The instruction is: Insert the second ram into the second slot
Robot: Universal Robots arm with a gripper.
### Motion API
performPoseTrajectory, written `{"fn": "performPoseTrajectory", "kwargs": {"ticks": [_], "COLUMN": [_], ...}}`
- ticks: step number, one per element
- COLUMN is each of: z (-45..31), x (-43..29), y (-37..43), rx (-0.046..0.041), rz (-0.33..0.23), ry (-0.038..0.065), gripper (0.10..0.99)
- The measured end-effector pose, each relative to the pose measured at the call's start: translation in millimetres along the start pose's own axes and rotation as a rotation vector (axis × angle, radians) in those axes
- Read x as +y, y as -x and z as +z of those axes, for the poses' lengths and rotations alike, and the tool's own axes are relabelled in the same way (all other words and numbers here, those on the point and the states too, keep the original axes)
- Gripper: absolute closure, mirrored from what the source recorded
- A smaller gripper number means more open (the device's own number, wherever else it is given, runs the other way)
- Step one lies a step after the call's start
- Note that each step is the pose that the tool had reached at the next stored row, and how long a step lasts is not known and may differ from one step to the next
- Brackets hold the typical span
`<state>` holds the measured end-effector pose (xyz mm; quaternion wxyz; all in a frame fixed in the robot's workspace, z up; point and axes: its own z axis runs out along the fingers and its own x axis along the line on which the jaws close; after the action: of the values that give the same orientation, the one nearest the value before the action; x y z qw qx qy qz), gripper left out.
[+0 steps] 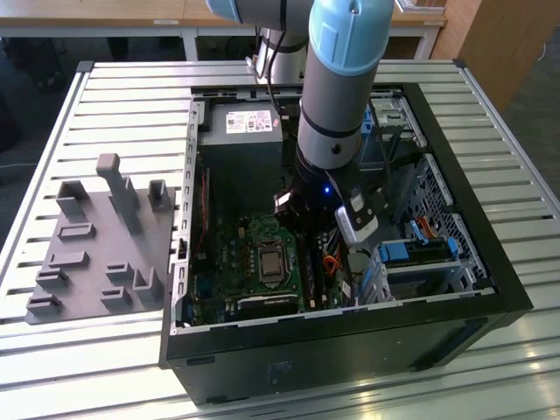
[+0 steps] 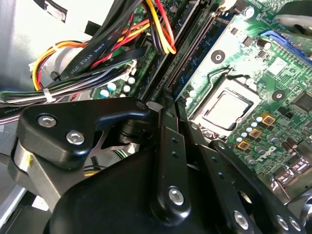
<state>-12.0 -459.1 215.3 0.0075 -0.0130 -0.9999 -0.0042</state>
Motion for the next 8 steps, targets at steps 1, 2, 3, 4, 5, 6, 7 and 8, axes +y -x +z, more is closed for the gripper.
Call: {"fn": "performPoseTrajectory", "kwargs": {"ticks": [1,2,3,4,5,6,7,8], "z": [0.2,0.4,0.7,1.0,1.2,1.5,1.9,2.3], "x": [0.0,0.0,0.0,0.0,0.0,0.0,0.0,0.0], "y": [0.0,0.0,0.0,0.0,0.0,0.0,0.0,0.0], "rx": [0.0,0.0,0.0,0.0,0.0,0.0,0.0,0.0], "rz": [0.001,0.002,0.002,0.003,0.004,0.004,0.004,0.005], "ry": [0.0,0.001,0.001,0.001,0.001,0.001,0.001,0.001], "gripper": [0.949,0.949,0.949,0.949,0.949,0.949,0.949,0.949]}}
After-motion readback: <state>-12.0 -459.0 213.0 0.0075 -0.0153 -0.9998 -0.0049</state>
